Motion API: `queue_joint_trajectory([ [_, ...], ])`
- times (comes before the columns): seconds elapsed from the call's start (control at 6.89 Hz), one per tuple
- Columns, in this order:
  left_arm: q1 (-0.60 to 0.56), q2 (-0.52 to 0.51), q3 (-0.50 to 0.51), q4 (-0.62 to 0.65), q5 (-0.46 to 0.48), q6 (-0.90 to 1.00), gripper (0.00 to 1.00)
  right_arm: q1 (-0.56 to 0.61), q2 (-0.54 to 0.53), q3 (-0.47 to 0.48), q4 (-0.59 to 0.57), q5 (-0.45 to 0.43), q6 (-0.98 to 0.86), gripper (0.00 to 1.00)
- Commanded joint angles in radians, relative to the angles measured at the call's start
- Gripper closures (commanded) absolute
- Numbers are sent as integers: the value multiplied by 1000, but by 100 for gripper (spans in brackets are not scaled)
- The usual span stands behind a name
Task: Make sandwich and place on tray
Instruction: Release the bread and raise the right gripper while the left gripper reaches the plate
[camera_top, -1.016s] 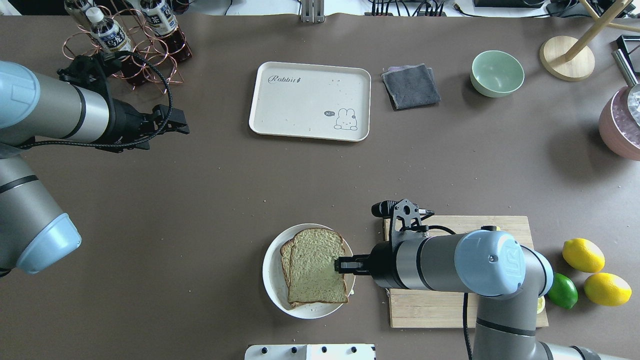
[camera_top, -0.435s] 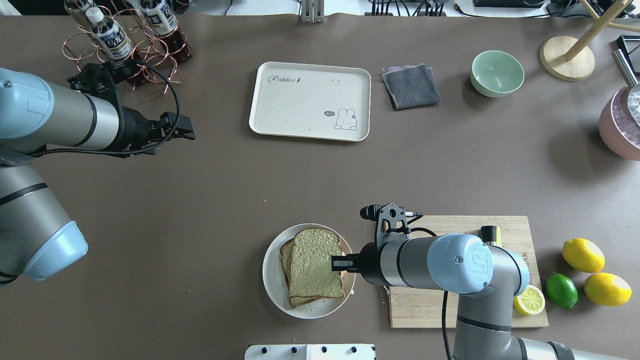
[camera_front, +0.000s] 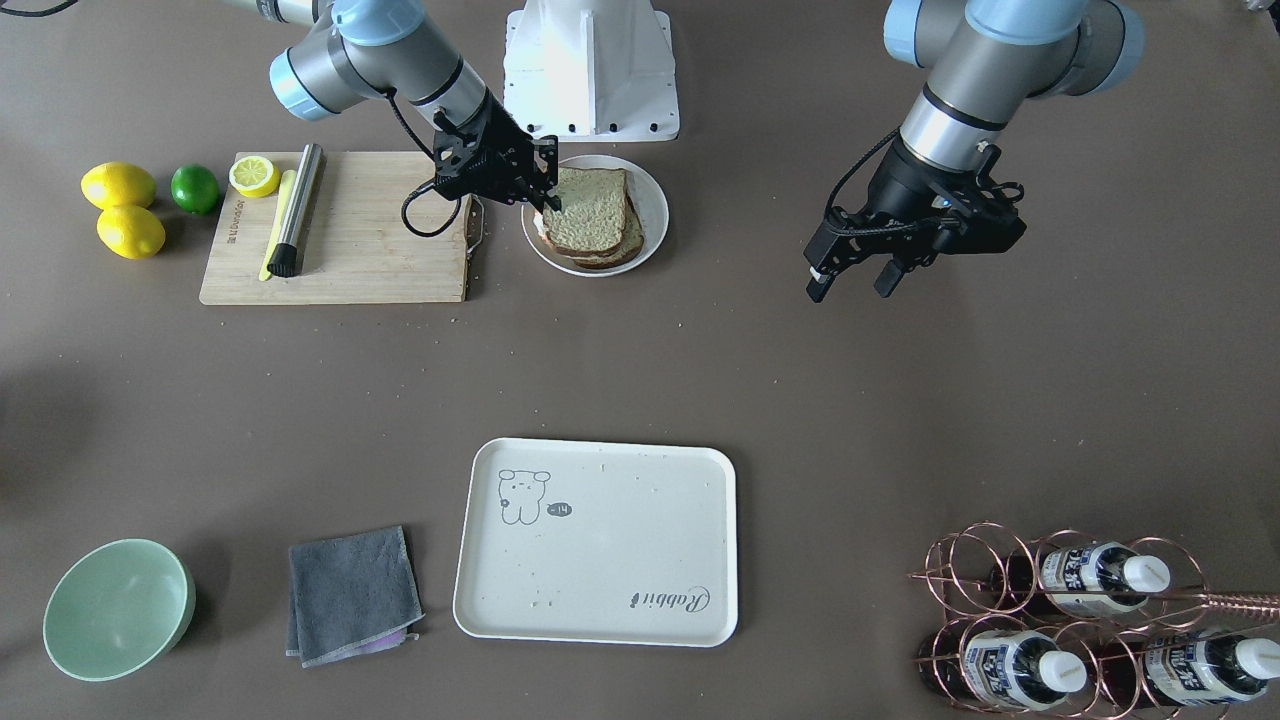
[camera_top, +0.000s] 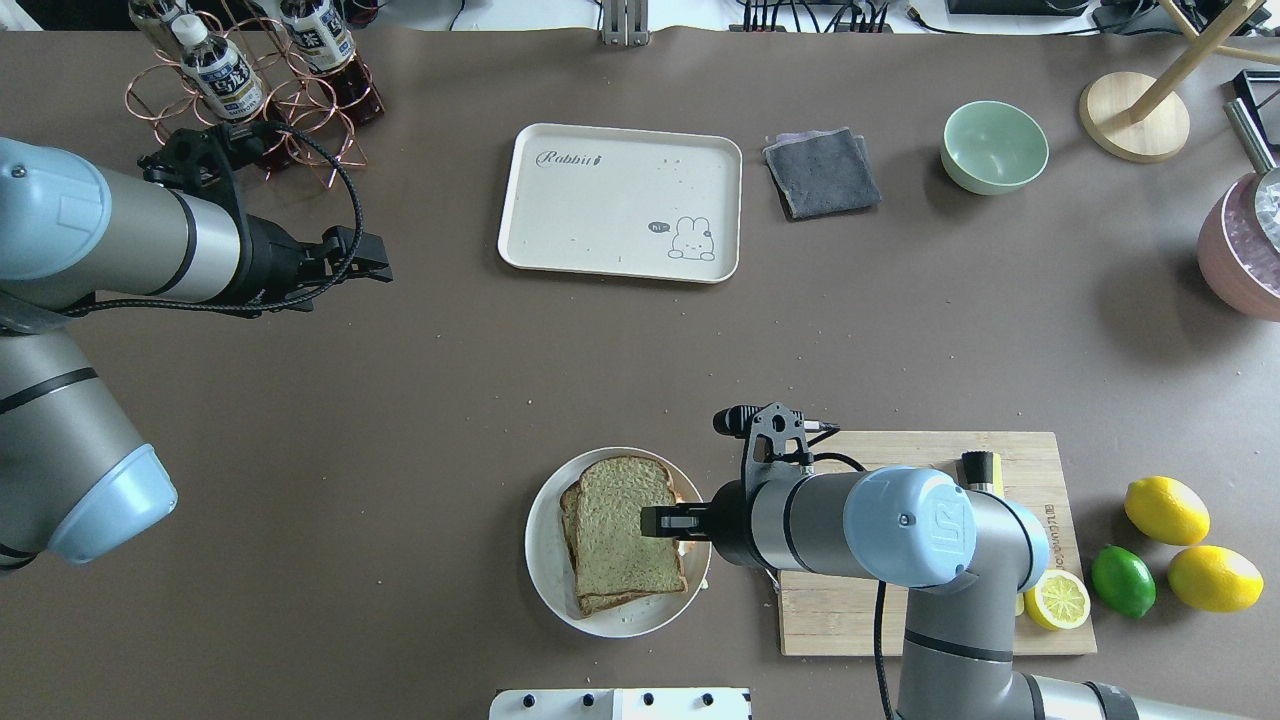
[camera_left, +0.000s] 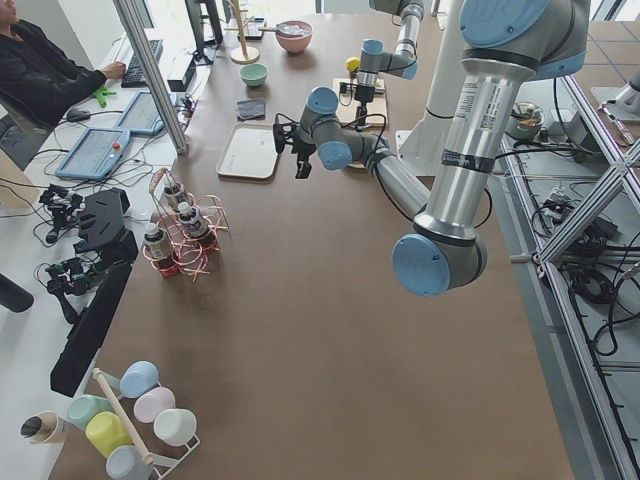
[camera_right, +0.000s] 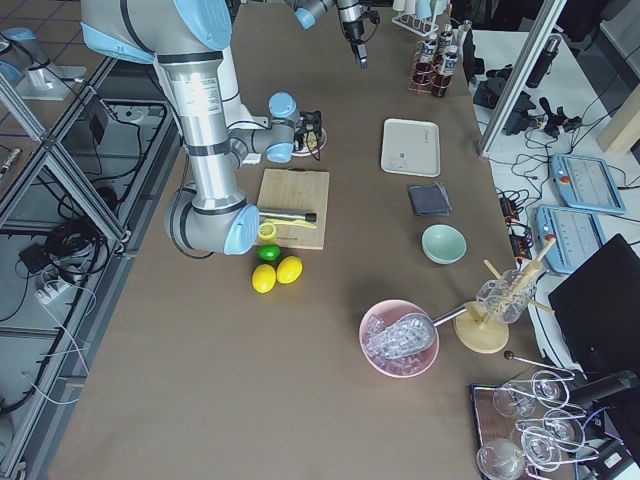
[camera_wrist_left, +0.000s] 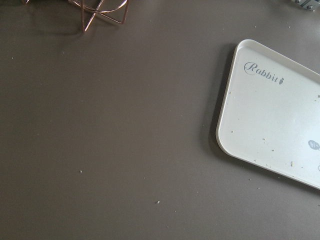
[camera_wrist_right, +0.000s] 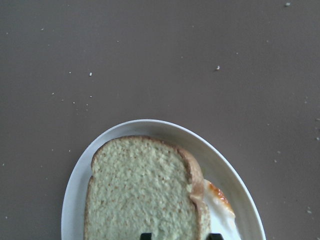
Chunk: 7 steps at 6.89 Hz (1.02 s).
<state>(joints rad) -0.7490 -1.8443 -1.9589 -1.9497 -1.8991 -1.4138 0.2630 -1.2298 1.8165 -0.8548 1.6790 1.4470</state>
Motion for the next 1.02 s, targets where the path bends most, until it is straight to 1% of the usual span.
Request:
queue_joint_trajectory([
  [0.0, 11, -9, 1, -2, 2, -1, 3, 25, -13, 79, -7, 7, 1, 0],
  [0.15, 54, -35, 3, 0, 38, -2, 3, 45, -20, 93, -7, 19, 1, 0],
  [0.29, 118, -50, 3, 2, 101, -87, 3, 91, -30, 96, -9, 66, 3, 0],
  [0.58, 271, -72, -8, 2, 234, -186, 3, 265, -82, 115, -7, 279, 1, 0],
  [0.73, 377, -73, -11, 2, 344, -229, 3, 345, -111, 113, -6, 366, 0, 0],
  [0.87, 452, -79, -6, 2, 404, -250, 3, 416, -131, 109, -4, 440, -11, 0],
])
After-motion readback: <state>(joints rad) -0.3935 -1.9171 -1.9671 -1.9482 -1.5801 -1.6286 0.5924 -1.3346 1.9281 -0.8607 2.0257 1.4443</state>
